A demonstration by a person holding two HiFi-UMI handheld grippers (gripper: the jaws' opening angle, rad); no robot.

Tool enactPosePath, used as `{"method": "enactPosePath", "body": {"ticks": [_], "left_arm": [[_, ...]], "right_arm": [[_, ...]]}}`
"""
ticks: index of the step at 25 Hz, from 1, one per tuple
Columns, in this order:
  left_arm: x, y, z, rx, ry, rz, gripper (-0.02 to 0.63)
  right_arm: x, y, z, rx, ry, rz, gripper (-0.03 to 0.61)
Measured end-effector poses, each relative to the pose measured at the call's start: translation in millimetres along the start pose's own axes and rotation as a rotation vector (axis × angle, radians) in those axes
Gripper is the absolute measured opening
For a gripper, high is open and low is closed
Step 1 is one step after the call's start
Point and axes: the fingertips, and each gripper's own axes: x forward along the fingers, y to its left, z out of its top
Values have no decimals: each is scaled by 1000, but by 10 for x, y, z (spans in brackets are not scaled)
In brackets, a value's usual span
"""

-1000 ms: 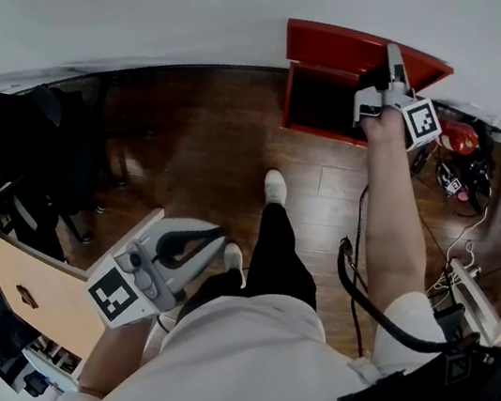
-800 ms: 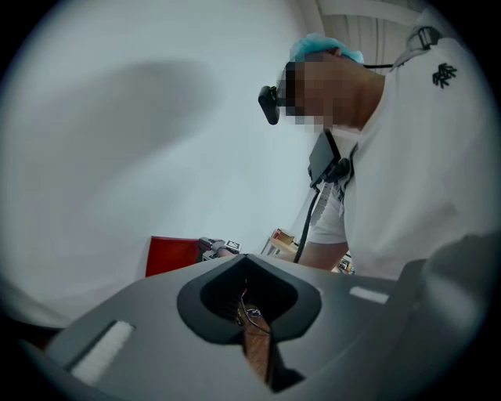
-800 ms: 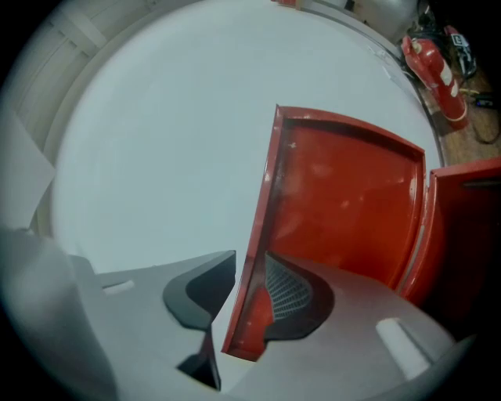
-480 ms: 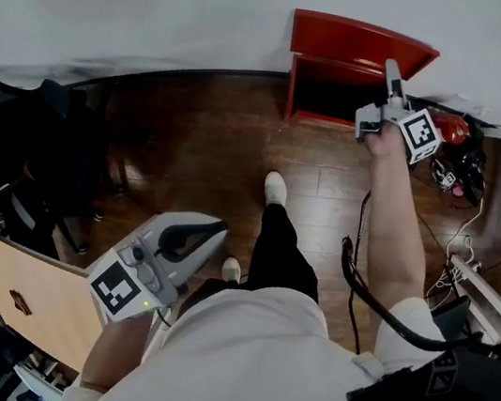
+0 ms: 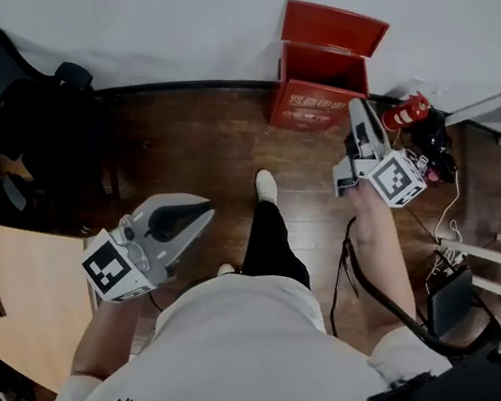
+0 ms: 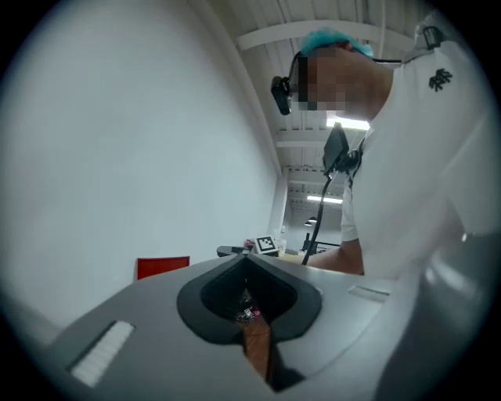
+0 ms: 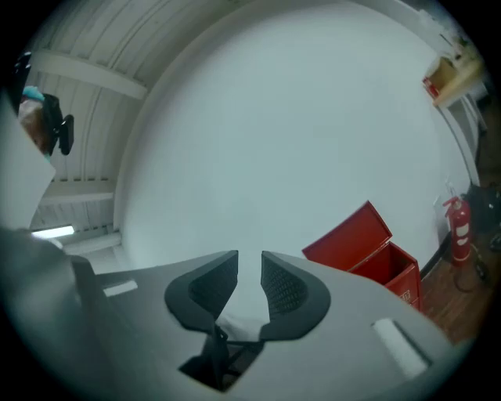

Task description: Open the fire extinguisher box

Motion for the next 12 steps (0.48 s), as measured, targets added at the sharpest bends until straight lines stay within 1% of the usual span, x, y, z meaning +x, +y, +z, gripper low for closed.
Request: {"method": "enactPosePath", "body": {"ticks": [3, 5, 6, 9, 12], "left_arm": [[-390, -349, -11, 15, -16, -8, 0], [-564, -571, -17, 5, -18, -31, 0], [-628, -691, -15, 0, -18, -44, 0], [-762, -1086, -19, -7, -18, -74, 0], [-821, -1389, -52, 9, -23, -103, 0]], "right_arm": [[-643, 801, -183, -120, 52, 77, 84], [-1095, 1271, -264, -174, 74, 119, 86], [-1320, 1465, -312, -197, 90, 126, 86], [-1938, 1900, -480, -278, 150, 133, 86], [-2458, 2131, -645, -352, 173, 129, 86]]}}
